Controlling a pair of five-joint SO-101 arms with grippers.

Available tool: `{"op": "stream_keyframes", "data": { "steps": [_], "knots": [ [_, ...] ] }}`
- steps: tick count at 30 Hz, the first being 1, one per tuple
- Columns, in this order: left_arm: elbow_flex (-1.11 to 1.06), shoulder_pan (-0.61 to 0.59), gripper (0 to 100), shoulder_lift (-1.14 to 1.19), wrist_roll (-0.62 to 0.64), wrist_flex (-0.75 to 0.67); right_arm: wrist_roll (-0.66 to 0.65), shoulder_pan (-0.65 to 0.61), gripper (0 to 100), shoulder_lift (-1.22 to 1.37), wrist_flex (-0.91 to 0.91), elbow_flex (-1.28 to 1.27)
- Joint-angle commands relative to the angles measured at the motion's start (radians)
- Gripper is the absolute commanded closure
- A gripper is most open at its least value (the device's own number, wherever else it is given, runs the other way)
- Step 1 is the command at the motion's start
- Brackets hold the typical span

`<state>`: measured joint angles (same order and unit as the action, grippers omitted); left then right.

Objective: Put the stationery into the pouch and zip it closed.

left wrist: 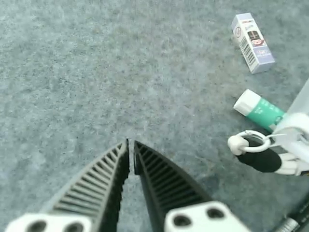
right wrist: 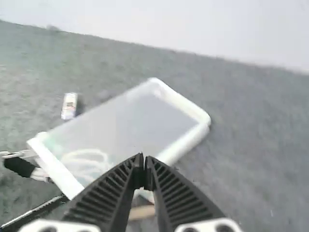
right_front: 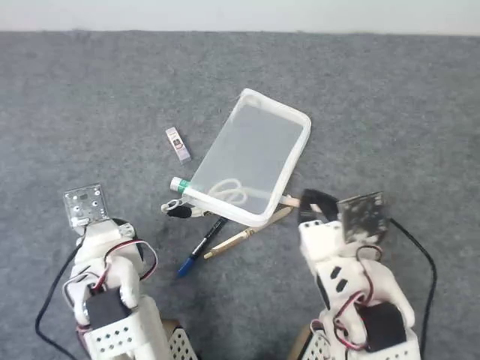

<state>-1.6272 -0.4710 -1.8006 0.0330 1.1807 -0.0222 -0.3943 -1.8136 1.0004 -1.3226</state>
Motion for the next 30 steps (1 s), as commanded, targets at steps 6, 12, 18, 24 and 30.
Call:
{"op": "stream_keyframes", "data": {
  "steps": [6,12,18,24,30],
  "knots": [
    [0.056,-0.092,99,-0.008,0.000,-0.063,-0.158,-0.222,99.2,0.002,-0.147,0.060],
    [0.054,-0.092,99,-0.008,0.000,-0.063,-0.184,-0.367,99.1,0.002,-0.157,0.060],
    [0.039,-0.092,99,-0.008,0.000,-0.077,-0.176,-0.456,99.1,0.071,-0.156,0.095],
    [0.039,-0.092,99,-0.008,0.000,-0.077,0.032,-0.521,92.4,0.361,-0.153,0.290],
    [0.028,-0.095,99,-0.008,0.000,-0.081,0.236,-0.565,84.0,0.705,-0.193,0.436]
  ]
}}
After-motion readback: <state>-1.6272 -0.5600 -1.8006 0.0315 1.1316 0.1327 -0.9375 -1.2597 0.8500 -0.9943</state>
